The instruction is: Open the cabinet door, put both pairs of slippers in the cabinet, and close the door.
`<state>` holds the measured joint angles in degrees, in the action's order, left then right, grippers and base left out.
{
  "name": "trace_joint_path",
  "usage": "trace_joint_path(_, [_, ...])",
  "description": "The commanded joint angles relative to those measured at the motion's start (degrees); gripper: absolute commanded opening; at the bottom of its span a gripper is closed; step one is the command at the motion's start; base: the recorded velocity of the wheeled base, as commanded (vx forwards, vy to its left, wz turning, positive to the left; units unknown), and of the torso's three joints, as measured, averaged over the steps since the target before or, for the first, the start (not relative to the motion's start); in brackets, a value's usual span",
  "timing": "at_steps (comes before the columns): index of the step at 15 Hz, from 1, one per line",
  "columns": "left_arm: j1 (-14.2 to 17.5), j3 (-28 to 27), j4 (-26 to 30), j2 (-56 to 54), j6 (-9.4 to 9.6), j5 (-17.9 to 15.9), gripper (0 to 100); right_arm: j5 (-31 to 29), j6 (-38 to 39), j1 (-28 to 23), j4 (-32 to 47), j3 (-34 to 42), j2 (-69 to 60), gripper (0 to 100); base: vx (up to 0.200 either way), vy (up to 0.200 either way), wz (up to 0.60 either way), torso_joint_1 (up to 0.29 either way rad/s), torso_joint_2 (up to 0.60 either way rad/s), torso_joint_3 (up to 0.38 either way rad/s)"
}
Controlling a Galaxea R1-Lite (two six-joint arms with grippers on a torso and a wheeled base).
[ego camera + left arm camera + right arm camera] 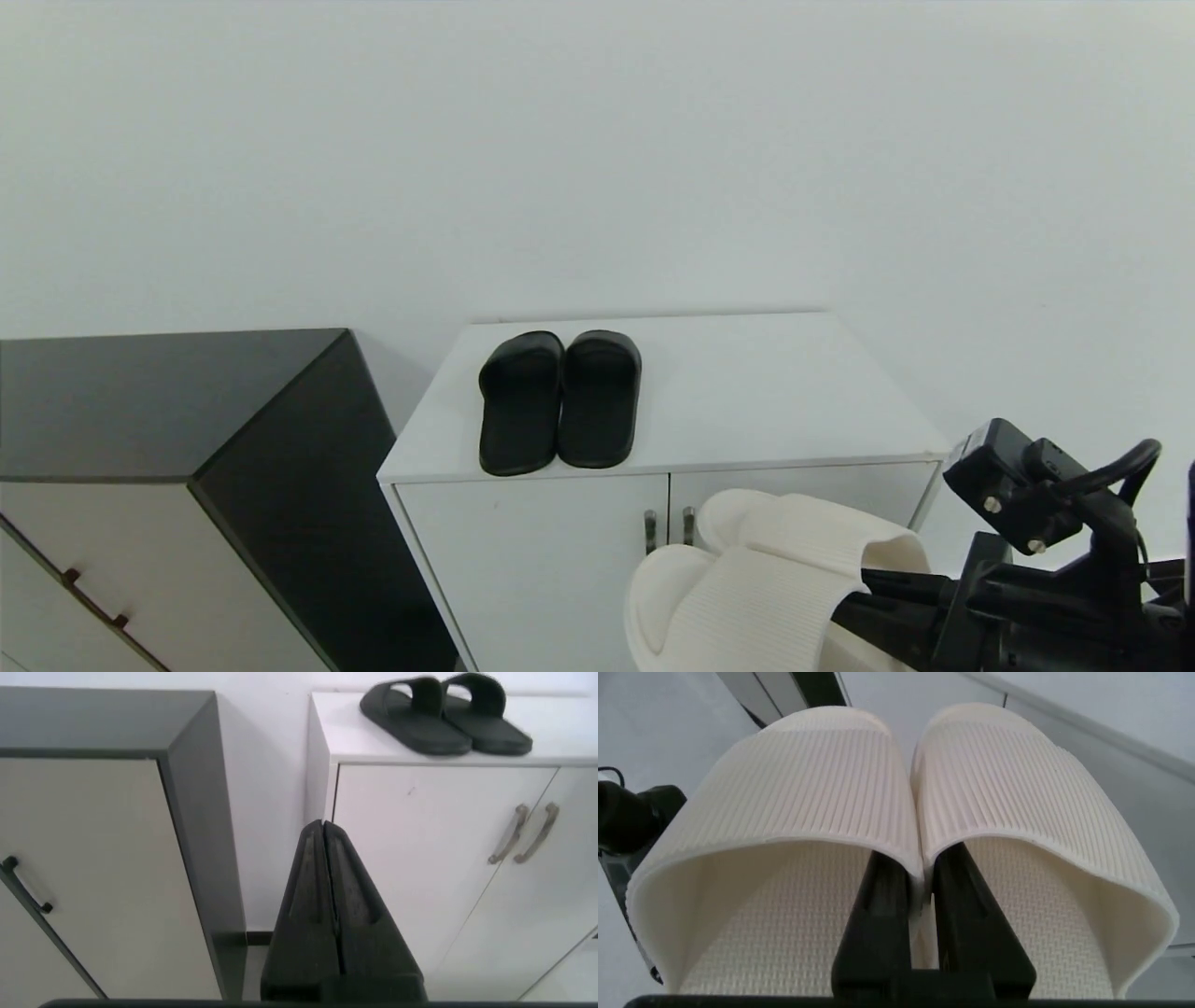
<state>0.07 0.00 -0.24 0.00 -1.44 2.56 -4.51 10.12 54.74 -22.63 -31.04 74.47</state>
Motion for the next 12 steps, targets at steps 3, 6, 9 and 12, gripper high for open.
trace_joint_path(3, [0.01, 0.00, -0.02, 0.09, 0.03, 0.08, 0, 0.56, -0.10, 0.11, -0.05, 0.89, -1.26, 0, 0.000, 0.000, 0.00, -0.216, 0.53, 0.290])
trace_joint_path(6, [0.10, 0.00, -0.02, 0.09, 0.03, 0.08, 0, 0.73, -1.59, 0.11, -0.05, 1.07, -1.35, 0, 0.000, 0.000, 0.00, -0.220, 0.54, 0.312])
trace_joint_path(9, [0.10, 0.00, -0.02, 0.09, 0.03, 0.08, 0, 0.91, -1.68, 0.11, 0.04, 1.42, -1.26, 0, 0.000, 0.000, 0.00, -0.209, 0.53, 0.318])
trace_joint_path(12, [0.01, 0.00, -0.02, 0.09, 0.03, 0.08, 0, 1.26, -1.68, 0.20, 0.04, 1.77, -1.35, 0, 0.000, 0.000, 0.00, -0.188, 0.50, 0.315])
